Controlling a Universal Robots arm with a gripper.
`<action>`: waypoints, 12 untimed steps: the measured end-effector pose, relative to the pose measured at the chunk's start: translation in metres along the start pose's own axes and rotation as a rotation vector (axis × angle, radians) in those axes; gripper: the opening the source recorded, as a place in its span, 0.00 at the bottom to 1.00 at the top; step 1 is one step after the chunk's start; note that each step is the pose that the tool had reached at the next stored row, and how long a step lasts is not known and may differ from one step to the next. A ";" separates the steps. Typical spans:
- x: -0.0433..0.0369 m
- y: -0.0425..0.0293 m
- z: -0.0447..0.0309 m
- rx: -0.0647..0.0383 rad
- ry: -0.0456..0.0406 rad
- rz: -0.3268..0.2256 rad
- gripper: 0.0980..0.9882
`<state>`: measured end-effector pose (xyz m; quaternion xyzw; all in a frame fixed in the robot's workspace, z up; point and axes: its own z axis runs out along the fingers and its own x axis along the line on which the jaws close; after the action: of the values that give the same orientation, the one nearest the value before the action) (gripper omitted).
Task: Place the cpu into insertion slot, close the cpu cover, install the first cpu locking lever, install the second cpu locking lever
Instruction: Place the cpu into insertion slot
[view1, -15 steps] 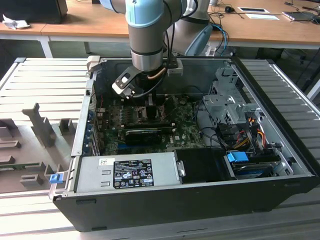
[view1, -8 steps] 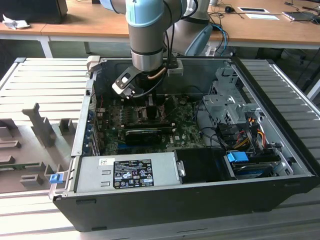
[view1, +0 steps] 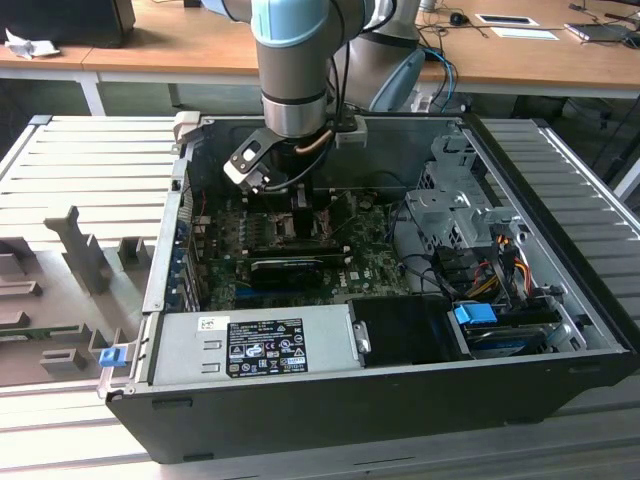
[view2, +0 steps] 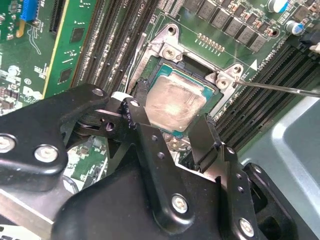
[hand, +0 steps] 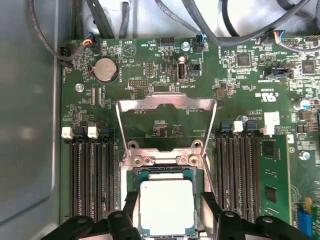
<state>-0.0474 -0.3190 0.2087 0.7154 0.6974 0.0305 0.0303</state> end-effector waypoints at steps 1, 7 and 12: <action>0.0000 0.0001 -0.0009 0.000 0.0000 0.000 0.56; 0.0000 0.0005 -0.0057 0.003 -0.0015 0.000 0.27; 0.0001 0.0008 -0.0083 0.003 -0.0024 0.000 0.01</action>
<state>-0.0473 -0.3189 0.2170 0.7155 0.6974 0.0286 0.0300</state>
